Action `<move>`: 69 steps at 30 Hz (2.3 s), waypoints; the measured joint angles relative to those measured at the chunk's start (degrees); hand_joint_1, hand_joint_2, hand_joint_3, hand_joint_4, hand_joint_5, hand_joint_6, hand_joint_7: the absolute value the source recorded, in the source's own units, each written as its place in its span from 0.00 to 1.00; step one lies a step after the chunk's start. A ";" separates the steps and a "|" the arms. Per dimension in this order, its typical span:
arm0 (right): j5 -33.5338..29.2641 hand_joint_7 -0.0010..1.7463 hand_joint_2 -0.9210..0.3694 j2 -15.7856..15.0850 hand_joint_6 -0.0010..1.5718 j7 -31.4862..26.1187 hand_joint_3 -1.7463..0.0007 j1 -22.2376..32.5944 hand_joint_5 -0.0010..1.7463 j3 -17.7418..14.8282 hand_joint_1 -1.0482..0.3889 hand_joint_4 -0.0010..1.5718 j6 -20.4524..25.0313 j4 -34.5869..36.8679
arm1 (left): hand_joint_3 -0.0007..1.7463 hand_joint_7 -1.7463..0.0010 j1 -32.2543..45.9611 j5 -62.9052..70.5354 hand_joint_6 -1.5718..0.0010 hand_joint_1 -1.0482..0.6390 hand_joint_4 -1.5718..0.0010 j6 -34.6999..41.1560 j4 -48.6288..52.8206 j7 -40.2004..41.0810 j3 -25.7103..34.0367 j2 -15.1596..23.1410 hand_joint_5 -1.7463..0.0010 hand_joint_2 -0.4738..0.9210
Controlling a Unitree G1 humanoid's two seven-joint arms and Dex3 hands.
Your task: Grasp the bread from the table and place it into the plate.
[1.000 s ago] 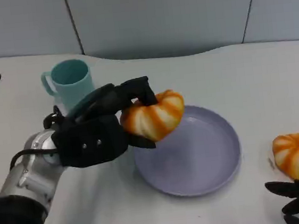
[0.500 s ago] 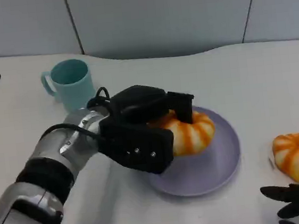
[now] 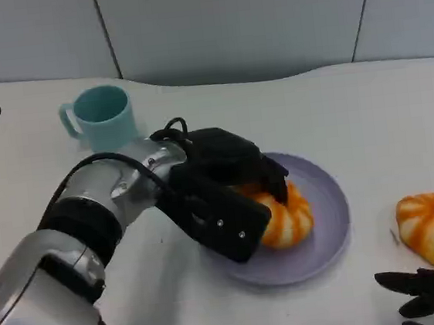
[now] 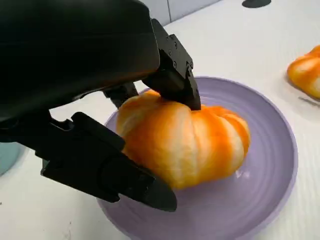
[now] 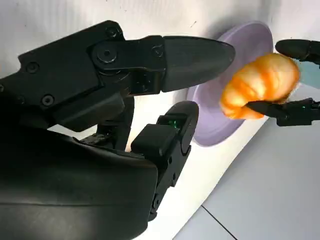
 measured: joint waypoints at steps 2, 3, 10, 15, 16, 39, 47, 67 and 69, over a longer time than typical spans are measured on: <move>0.00 0.05 0.00 0.02 0.48 0.00 0.72 -0.04 0.56 0.00 0.43 0.28 -0.05 0.03 | 0.01 0.99 -0.64 -0.69 0.83 0.23 1.00 -0.24 0.00 -2.44 0.04 0.00 0.82 0.95; 0.01 0.05 0.00 0.05 0.48 0.00 0.72 -0.03 0.56 0.00 0.43 0.28 -0.05 0.04 | 0.01 0.99 -1.04 -1.11 0.85 0.22 1.00 -0.25 -0.01 -3.93 0.04 0.00 0.86 0.96; -0.03 0.05 0.00 0.16 0.48 0.01 0.72 -0.03 0.55 0.05 0.43 0.27 0.40 -0.14 | 0.00 1.00 -2.78 -2.03 0.91 0.16 1.00 2.12 -1.29 -12.13 0.03 0.00 1.00 0.97; 0.10 0.05 0.00 0.32 0.48 0.03 0.72 0.05 0.55 0.15 0.43 0.29 0.68 -0.20 | 0.00 0.99 -2.85 -2.72 0.88 0.15 0.98 3.33 -3.38 -15.24 0.26 0.09 0.99 0.97; 0.12 0.06 0.00 0.35 0.48 0.03 0.72 0.11 0.55 0.16 0.43 0.29 0.66 -0.20 | 0.00 0.97 -2.91 -3.29 0.85 0.16 0.95 3.62 -3.86 -15.86 0.47 0.16 0.97 0.96; 0.21 0.06 0.00 0.58 0.48 0.04 0.72 0.88 0.58 -0.02 0.44 0.29 -0.08 -0.35 | 0.04 0.97 11.22 -28.40 0.73 0.27 0.81 6.43 -26.82 -30.03 17.22 14.29 0.84 1.00; 0.18 0.06 0.00 0.15 0.48 0.12 0.72 0.27 0.55 -0.34 0.44 0.28 -0.58 0.24 | 0.08 0.92 26.24 -41.28 0.64 0.31 0.91 6.55 -29.17 -28.49 26.92 14.89 0.29 1.00; -0.02 0.05 0.00 -0.21 0.48 -0.17 0.73 -1.32 0.56 -0.49 0.45 0.29 -0.72 2.00 | 0.04 0.00 54.81 -54.81 0.76 0.42 0.63 36.74 -46.60 -13.03 41.82 11.00 0.00 1.00; 0.00 0.05 0.00 -0.26 0.48 -0.16 0.73 -1.33 0.55 -0.49 0.45 0.29 -1.16 2.25 | 0.04 0.00 55.00 -54.07 0.75 0.43 0.61 37.94 -46.01 -12.40 41.83 11.00 0.00 1.00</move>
